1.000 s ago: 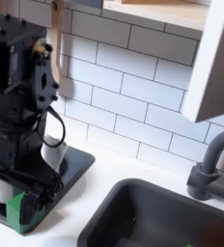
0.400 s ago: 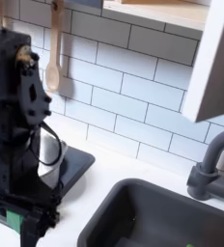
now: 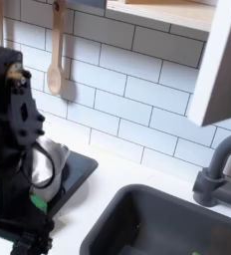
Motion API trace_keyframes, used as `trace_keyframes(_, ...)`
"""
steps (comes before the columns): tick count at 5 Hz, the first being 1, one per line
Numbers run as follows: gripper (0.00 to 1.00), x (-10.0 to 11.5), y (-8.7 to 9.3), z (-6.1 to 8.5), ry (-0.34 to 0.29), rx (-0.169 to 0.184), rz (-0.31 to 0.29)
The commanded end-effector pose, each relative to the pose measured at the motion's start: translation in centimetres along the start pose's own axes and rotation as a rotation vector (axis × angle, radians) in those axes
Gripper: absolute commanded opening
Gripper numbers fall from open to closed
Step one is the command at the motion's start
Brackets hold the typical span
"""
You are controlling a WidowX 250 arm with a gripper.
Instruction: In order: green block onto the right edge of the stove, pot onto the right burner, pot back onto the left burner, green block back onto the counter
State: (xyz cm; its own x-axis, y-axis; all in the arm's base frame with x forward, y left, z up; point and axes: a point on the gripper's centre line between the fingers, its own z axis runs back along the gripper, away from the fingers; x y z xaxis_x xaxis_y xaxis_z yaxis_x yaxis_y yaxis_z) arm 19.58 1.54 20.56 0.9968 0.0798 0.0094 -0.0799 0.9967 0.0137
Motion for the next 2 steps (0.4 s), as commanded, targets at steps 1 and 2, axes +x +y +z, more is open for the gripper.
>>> trace_keyframes(1,1.0,-1.48,0.09,0.21,-0.005,0.004,-0.024)
trace_keyframes(2,1.0,-1.46,0.07,0.3,-0.009,0.005,-0.022)
